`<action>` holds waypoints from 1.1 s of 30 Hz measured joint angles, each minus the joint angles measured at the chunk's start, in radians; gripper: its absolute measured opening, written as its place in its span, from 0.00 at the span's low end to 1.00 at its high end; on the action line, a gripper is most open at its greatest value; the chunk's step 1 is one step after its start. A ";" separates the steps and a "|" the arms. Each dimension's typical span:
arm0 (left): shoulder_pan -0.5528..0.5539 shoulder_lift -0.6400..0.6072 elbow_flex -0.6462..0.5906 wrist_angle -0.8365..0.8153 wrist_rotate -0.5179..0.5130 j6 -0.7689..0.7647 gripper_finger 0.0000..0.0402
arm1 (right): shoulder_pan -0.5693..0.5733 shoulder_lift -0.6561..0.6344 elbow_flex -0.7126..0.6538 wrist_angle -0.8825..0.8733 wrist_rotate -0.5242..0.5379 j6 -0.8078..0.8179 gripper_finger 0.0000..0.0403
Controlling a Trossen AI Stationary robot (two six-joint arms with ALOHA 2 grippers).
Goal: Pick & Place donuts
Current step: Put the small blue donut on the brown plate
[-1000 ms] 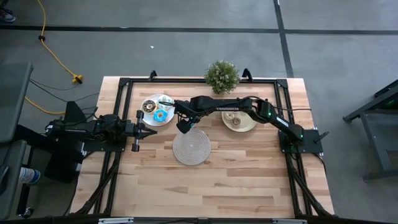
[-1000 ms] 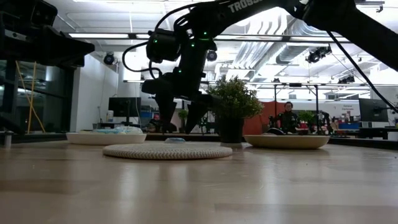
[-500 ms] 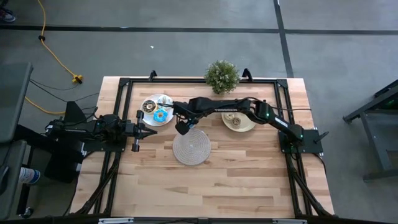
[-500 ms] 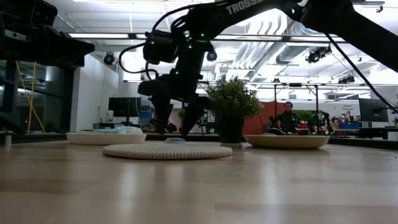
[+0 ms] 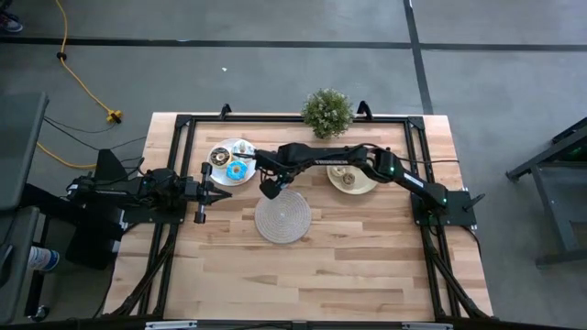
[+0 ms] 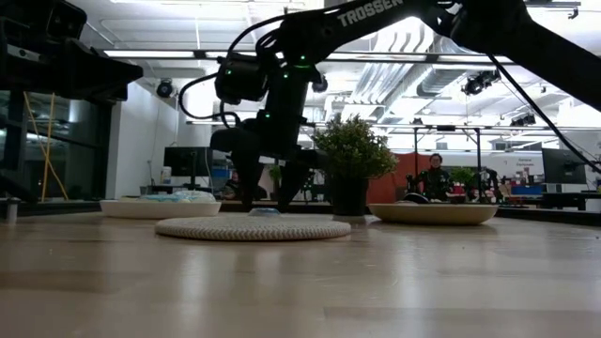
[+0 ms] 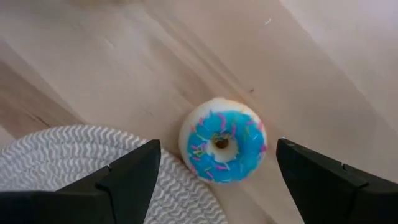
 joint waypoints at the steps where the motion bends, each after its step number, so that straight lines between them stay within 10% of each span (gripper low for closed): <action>1: 0.000 0.000 0.000 0.000 0.000 0.000 0.00 | 0.000 0.001 0.000 0.005 -0.012 0.000 0.78; 33: 0.000 0.000 0.001 -0.014 -0.003 0.000 0.00 | -0.005 0.032 0.000 0.017 0.006 0.000 0.71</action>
